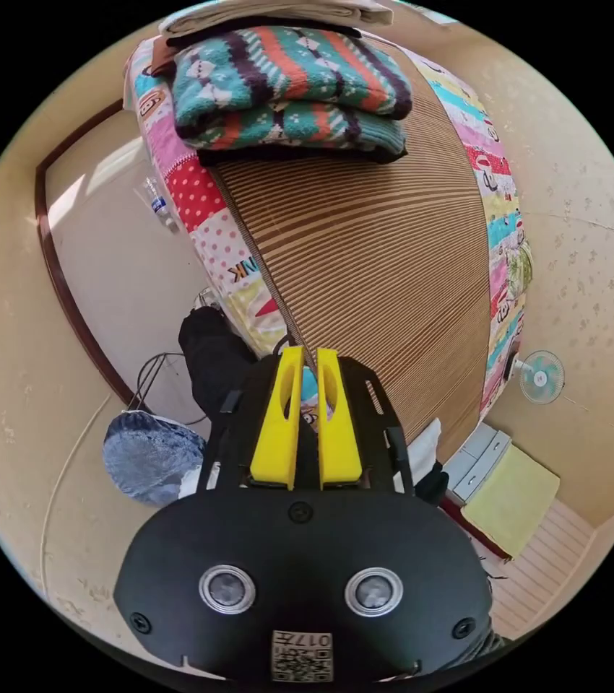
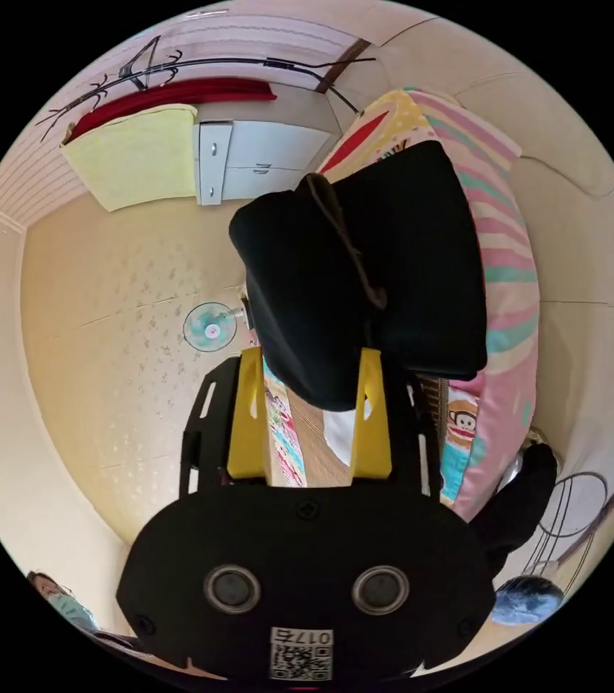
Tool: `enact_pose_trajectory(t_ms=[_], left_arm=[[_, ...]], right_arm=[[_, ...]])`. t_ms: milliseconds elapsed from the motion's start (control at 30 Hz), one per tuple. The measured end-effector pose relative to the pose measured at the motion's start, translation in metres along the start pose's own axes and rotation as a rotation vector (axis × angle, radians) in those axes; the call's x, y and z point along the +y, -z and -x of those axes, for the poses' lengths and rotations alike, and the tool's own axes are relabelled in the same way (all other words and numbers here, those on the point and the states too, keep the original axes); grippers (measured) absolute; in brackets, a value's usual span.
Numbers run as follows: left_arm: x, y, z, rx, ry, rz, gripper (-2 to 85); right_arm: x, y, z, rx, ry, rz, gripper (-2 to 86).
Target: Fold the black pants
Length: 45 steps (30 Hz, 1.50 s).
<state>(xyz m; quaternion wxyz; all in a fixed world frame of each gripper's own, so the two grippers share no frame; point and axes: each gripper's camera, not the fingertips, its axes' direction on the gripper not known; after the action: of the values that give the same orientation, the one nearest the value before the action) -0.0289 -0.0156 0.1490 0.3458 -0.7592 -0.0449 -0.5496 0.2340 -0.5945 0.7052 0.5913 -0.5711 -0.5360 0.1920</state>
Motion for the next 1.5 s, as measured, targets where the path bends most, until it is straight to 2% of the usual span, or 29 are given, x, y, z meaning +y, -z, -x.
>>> enact_pose_trajectory(t_ms=[33,67,100,133,200,233,267,333,400,433,467,500,567,600,667,733,800,833,900,1000,1100,1267,1333,1400,1500], left_arm=[[0.004,0.002,0.008,0.004,0.015,-0.015,2.9],[0.007,0.003,0.013,0.009,0.030,-0.023,2.7],[0.014,0.006,0.025,0.048,0.085,-0.052,2.1],[0.023,0.011,0.037,0.133,0.144,-0.110,1.2],[0.036,0.015,0.049,0.299,0.174,-0.195,0.1],[0.042,0.015,0.054,0.367,0.191,-0.225,-0.3],[0.043,0.014,0.054,0.383,0.201,-0.231,-0.5],[0.041,0.009,0.047,0.396,0.184,-0.230,-0.8],[0.035,0.004,0.032,0.377,0.122,-0.221,-0.8],[0.033,0.000,0.018,0.355,0.085,-0.209,-0.8],[0.032,-0.002,0.012,0.349,0.066,-0.204,-0.8],[0.033,-0.008,-0.004,0.345,0.019,-0.197,-0.8],[0.036,-0.019,-0.024,0.341,-0.043,-0.179,-0.8],[0.039,-0.028,-0.034,0.339,-0.063,-0.166,-0.8],[0.045,-0.041,-0.040,0.355,-0.061,-0.156,-0.8],[0.055,-0.058,-0.036,0.388,-0.026,-0.146,-0.8],[0.064,-0.066,-0.030,0.372,-0.006,-0.141,-0.8],[0.070,-0.072,-0.025,0.340,-0.006,-0.132,-0.8],[0.078,-0.078,-0.018,0.278,-0.018,-0.121,-0.8],[0.093,-0.090,-0.004,0.200,-0.034,-0.118,-0.6],[0.105,-0.106,0.009,0.167,-0.019,-0.105,-0.3],[0.123,-0.133,0.007,0.166,-0.043,-0.093,1.1],[0.134,-0.146,-0.011,0.158,-0.139,-0.076,2.7],[0.144,-0.157,-0.036,0.132,-0.268,-0.055,3.8],[0.179,-0.178,-0.094,0.070,-0.581,0.011,3.9]], right_arm=[[0.004,0.000,0.012,0.059,0.018,-0.014,12.8],[0.016,0.004,0.052,0.160,0.161,-0.075,7.4],[0.030,0.004,0.099,0.230,0.332,-0.097,5.7],[0.038,0.003,0.124,0.259,0.419,-0.100,4.9],[0.074,-0.011,0.220,0.325,0.749,-0.096,3.1],[0.083,-0.017,0.242,0.331,0.819,-0.085,2.8],[0.102,-0.031,0.283,0.332,0.961,-0.042,2.4],[0.136,-0.060,0.336,0.313,1.209,0.098,2.1],[0.184,-0.099,0.373,0.150,1.454,0.403,2.0],[0.196,-0.111,0.376,0.100,1.495,0.501,2.0],[0.220,-0.135,0.374,0.008,1.556,0.716,1.9],[0.242,-0.163,0.362,-0.032,1.562,0.908,1.9],[0.266,-0.203,0.329,-0.019,1.476,1.087,1.8],[0.275,-0.223,0.301,0.015,1.394,1.140,1.7],[0.272,-0.237,0.264,0.019,1.242,1.123,1.4],[0.245,-0.229,0.233,-0.035,1.023,0.993,1.4],[0.193,-0.186,0.183,-0.088,0.742,0.676,2.0],[0.181,-0.172,0.170,-0.069,0.679,0.594,2.2],[0.138,-0.117,0.126,0.072,0.491,0.306,4.5],[0.097,-0.067,0.086,0.240,0.313,0.093,10.8],[0.072,-0.052,0.056,0.113,0.246,0.092,12.9],[0.066,-0.067,0.034,0.051,0.180,0.155,11.8],[0.075,-0.068,0.031,-0.014,0.164,0.139,7.6],[0.095,-0.067,0.040,-0.226,0.265,0.138,5.0],[0.141,-0.081,0.077,-0.380,0.461,0.312,4.0]])
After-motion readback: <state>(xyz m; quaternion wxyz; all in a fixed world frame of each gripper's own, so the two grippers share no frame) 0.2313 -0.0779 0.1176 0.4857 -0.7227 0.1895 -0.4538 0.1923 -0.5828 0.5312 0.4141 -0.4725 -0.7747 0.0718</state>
